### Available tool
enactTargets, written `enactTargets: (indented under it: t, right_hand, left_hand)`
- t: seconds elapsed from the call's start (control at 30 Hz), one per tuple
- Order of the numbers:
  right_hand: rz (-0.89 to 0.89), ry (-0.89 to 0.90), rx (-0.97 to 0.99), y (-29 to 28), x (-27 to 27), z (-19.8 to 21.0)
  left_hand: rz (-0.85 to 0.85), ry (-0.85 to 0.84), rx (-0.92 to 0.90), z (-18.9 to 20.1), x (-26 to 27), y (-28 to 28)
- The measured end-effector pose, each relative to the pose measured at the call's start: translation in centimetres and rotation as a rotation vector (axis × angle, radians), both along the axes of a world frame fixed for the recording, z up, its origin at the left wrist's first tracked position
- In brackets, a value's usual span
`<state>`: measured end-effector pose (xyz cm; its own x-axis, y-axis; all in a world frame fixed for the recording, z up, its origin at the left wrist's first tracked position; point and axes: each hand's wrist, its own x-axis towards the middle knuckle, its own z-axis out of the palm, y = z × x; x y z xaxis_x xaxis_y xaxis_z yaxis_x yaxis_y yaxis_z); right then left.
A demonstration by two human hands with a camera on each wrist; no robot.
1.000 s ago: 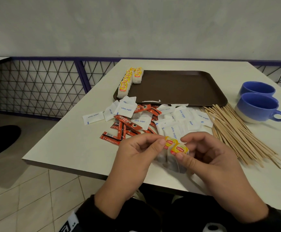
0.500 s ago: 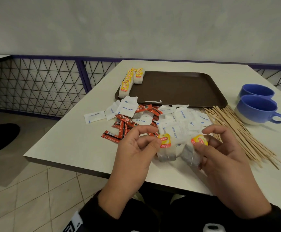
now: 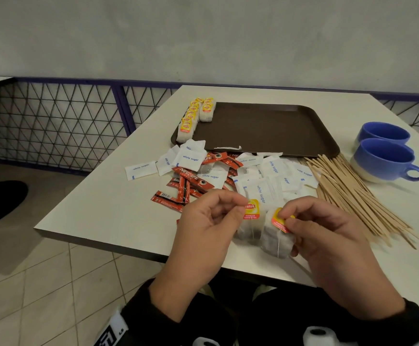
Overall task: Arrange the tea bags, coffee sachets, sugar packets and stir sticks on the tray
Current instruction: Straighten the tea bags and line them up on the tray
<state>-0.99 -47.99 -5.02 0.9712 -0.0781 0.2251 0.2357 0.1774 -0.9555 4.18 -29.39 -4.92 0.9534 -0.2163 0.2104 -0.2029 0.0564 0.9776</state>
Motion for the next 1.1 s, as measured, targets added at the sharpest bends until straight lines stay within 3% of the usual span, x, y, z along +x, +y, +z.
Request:
enactTargets:
  t: [0.4, 0.6, 0.97, 1.1]
  right_hand:
    - [0.067, 0.0, -0.032, 0.6, -0.1, 0.3]
    - [-0.114, -0.026, -0.214, 1.7, -0.1, 0.2]
    - [-0.268, -0.042, -0.168, 1.5, 0.2, -0.3]
    - [-0.222, -0.028, -0.228, 1.3, 0.1, -0.2]
  left_hand:
    - [-0.014, -0.006, 0.086, 0.2, -0.2, -0.2]
    - [-0.074, -0.044, 0.04, 0.2, -0.6, -0.3]
    - [-0.005, -0.1, 0.022, -0.6, -0.6, -0.7]
    - [-0.003, -0.078, -0.001, -0.6, -0.4, -0.4]
